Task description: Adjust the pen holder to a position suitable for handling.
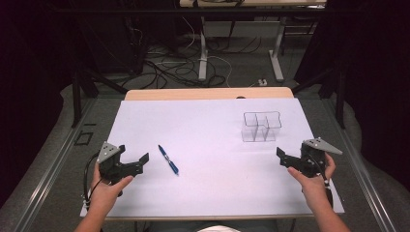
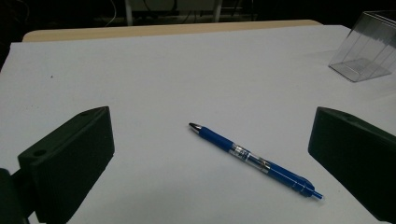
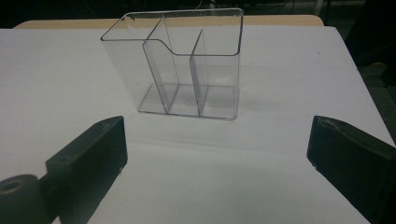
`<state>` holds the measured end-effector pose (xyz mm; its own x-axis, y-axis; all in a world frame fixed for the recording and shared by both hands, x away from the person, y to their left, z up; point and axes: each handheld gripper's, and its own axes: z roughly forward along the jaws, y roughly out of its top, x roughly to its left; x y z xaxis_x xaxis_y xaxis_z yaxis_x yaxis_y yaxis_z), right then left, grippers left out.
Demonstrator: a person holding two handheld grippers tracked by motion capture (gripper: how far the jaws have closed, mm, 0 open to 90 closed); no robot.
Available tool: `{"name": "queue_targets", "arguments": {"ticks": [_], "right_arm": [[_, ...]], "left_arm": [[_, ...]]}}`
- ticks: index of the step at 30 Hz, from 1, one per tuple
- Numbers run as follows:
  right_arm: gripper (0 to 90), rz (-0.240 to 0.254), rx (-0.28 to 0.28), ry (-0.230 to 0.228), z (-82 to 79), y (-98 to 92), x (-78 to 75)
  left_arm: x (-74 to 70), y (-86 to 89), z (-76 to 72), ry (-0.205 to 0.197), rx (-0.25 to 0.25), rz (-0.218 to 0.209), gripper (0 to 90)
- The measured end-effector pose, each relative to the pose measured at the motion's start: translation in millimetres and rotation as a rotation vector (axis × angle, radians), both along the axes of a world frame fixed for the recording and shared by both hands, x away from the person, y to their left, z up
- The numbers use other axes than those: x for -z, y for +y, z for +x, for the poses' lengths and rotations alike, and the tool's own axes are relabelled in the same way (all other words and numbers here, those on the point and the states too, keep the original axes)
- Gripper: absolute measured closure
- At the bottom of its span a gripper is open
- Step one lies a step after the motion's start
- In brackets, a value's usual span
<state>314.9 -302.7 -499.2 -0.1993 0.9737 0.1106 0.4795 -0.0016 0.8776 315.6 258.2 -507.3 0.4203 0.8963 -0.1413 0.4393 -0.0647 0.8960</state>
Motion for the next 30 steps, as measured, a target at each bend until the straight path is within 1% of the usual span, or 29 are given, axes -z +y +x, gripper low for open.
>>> {"name": "queue_targets", "arguments": {"ticks": [1, 3, 4, 5, 6, 7, 8, 10, 11, 12, 13, 14, 15, 16, 17, 18, 19, 22, 23, 24, 25, 26, 30], "right_arm": [[7.5, 0.002, -0.005, 0.004, -0.3, 0.9, 0.1], [7.7, 0.0, -0.008, 0.002, 0.2, 2.0, 0.9], [9.9, -0.017, -0.02, 0.003, 1.0, 2.6, 2.3], [11.4, -0.023, -0.015, 0.0, 1.0, 3.4, 2.5], [13.3, -0.032, -0.026, 0.006, 0.8, 3.0, 1.7], [14.6, -0.039, -0.028, 0.022, 0.0, 3.3, 0.4], [14.7, -0.05, -0.03, -0.003, 1.6, 3.4, 1.0], [15.1, -0.064, -0.042, -0.01, 3.3, 5.1, 0.2], [15.6, -0.084, -0.05, -0.016, 4.3, 5.1, -0.4], [16.6, -0.096, -0.055, -0.01, 4.2, 6.1, -1.4], [18.2, -0.112, -0.072, -0.018, 5.2, 6.1, -1.8], [20.2, -0.124, -0.081, -0.026, 5.8, 6.4, -2.3], [22.4, -0.146, -0.086, -0.021, 5.4, 6.4, -4.0], [24.3, -0.146, -0.086, -0.026, 5.9, 8.1, -4.4], [25.1, -0.162, -0.1, -0.03, 6.8, 7.9, -5.3], [26.2, -0.171, -0.106, -0.026, 7.2, 8.8, -6.2], [27.2, -0.194, -0.124, -0.03, 8.5, 8.3, -6.9], [30.3, -0.224, -0.154, -0.016, 10.6, 7.9, -8.5], [30.9, -0.234, -0.169, -0.02, 11.7, 7.1, -8.9], [31.2, -0.238, -0.171, -0.016, 12.3, 7.2, -9.6], [31.9, -0.251, -0.182, -0.023, 13.8, 6.5, -10.4], [32.8, -0.255, -0.19, -0.012, 14.3, 6.6, -12.1], [32.8, -0.273, -0.222, -0.024, 18.6, 8.5, -20.8]], "left_arm": [[-0.5, 0.2, -0.4, -0.003, -0.005, -0.001, 0.5], [-0.9, 0.5, -0.7, -0.004, -0.007, 0.0, 0.5], [-1.4, 0.7, -1.4, -0.008, -0.014, 0.0, 0.5], [-1.6, 0.3, -1.7, -0.009, -0.017, -0.002, 0.5], [-1.6, 0.3, -1.7, -0.009, -0.017, -0.002, 0.5], [-1.9, -0.4, -1.7, -0.01, -0.024, -0.001, 0.5], [-2.1, -0.7, -1.6, -0.009, -0.028, -0.003, 0.5], [-2.5, -0.7, -1.5, -0.003, -0.03, -0.006, 0.5], [-2.5, -0.7, -1.5, -0.003, -0.03, -0.006, 0.5], [-2.5, -0.8, -1.7, -0.006, -0.037, -0.01, 0.5], [-2.5, -0.8, -1.7, -0.006, -0.037, -0.01, 0.5], [-2.6, -0.4, -2.2, -0.01, -0.048, -0.011, 0.5], [-2.7, 0.0, -2.3, -0.011, -0.052, -0.012, 0.5], [-2.5, 0.4, -2.1, -0.016, -0.059, -0.011, 0.5], [-2.5, 0.4, -2.1, -0.016, -0.059, -0.011, 0.5], [-2.1, 1.1, -1.9, -0.014, -0.072, -0.013, 0.5], [-1.8, 1.7, -1.6, -0.013, -0.078, -0.015, 0.5], [-1.3, 2.7, -0.9, -0.01, -0.087, -0.019, 0.5], [-0.5, 3.2, -0.1, -0.006, -0.091, -0.016, 0.5], [0.3, 3.1, 0.1, -0.002, -0.088, -0.009, 0.5], [1.0, 3.0, -0.1, 0.006, -0.083, 0.0, 0.5], [1.6, 2.5, 0.0, 0.009, -0.082, 0.006, 0.5], [1.8, 1.5, -0.1, 0.02, -0.086, 0.008, 0.5]]}}
